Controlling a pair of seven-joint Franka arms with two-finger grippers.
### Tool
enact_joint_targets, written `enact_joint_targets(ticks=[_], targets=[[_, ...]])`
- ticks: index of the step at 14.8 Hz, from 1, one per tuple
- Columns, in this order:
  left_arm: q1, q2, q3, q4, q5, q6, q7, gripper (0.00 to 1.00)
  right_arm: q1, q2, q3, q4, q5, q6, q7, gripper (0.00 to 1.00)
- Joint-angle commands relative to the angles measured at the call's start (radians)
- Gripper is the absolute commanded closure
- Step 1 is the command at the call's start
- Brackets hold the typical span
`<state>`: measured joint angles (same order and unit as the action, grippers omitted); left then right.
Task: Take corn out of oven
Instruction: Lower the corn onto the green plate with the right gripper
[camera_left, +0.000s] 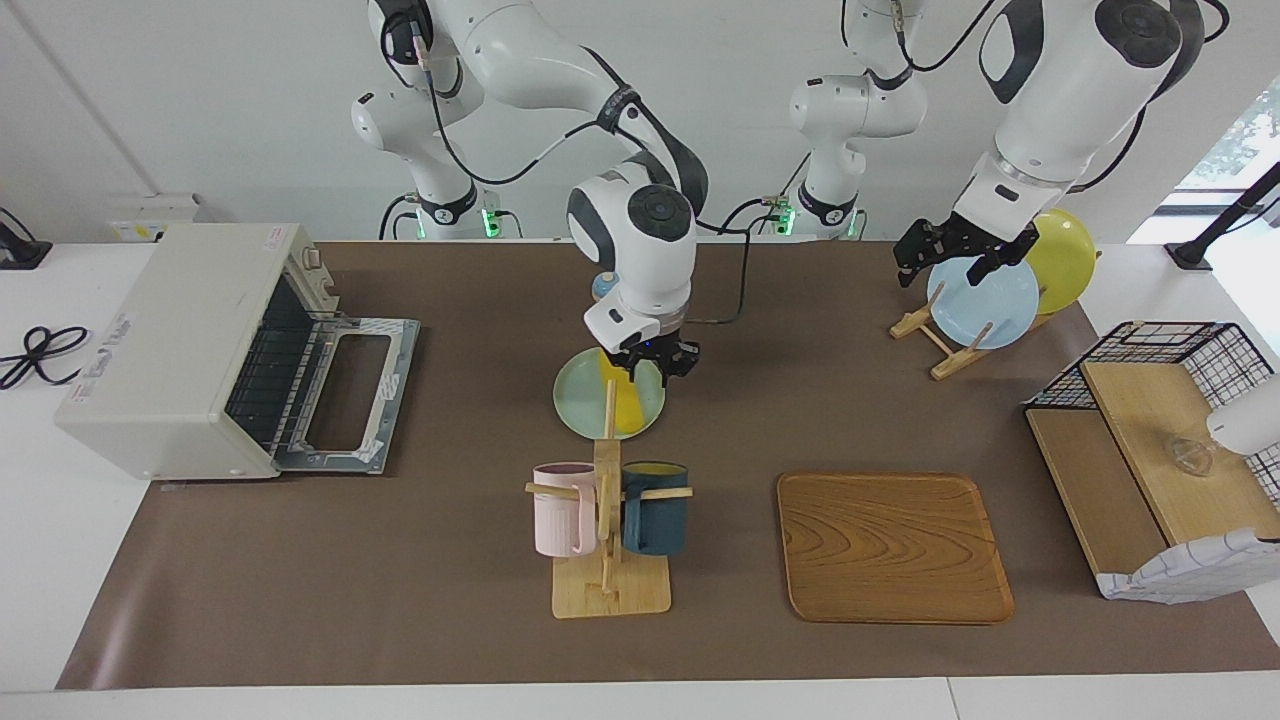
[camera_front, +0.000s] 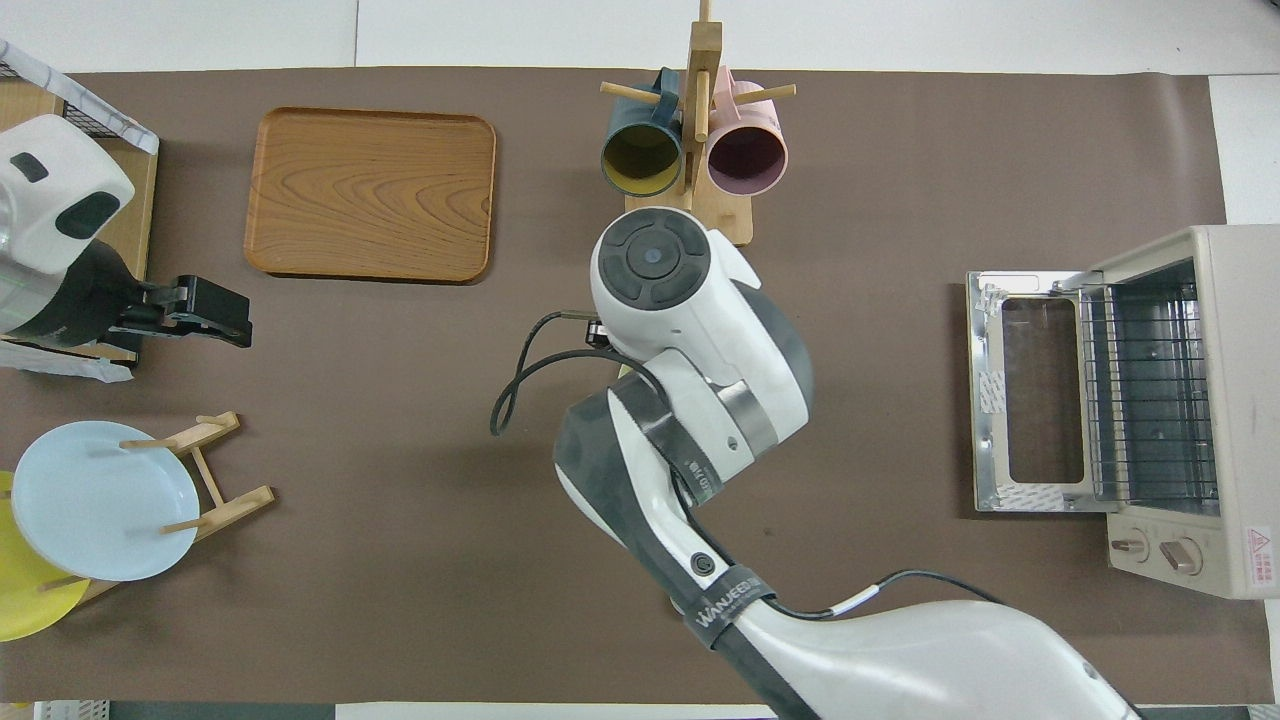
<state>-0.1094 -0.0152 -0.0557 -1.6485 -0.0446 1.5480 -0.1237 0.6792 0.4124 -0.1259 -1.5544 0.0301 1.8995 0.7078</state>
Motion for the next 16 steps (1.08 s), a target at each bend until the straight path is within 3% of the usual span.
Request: enact_joint_targets(ticks=[1,2,3,6,10,16], targets=[[0.011,-0.022,-0.007,-0.017,0.019,-0.003,0.002,0.0,-0.12,-0.086,0.008,-0.036,-0.067,-0.107,-0.131,0.66],[0.011,-0.022,-0.007,-0.022,0.019,-0.006,0.002,0.0,-0.15,-0.09,0.006,-0.05,-0.09,-0.134,-0.168,0.87],[0.01,-0.023,-0.007,-0.024,0.019,-0.009,0.001,0.0,-0.179,-0.105,0.008,-0.082,-0.125,-0.138,-0.22,1.0],[-0.009,-0.037,-0.016,-0.048,0.011,-0.003,-0.052,0.0,-0.262,-0.165,0.008,-0.269,-0.245,-0.016,-0.258,1.0],[-0.111,-0.055,-0.018,-0.109,0.008,0.024,-0.094,0.0,-0.366,-0.227,0.008,-0.485,-0.251,0.146,-0.3,1.0],[-0.3,-0.032,-0.018,-0.218,-0.063,0.236,-0.279,0.0,-0.437,-0.259,0.008,-0.608,-0.251,0.248,-0.358,1.0]])
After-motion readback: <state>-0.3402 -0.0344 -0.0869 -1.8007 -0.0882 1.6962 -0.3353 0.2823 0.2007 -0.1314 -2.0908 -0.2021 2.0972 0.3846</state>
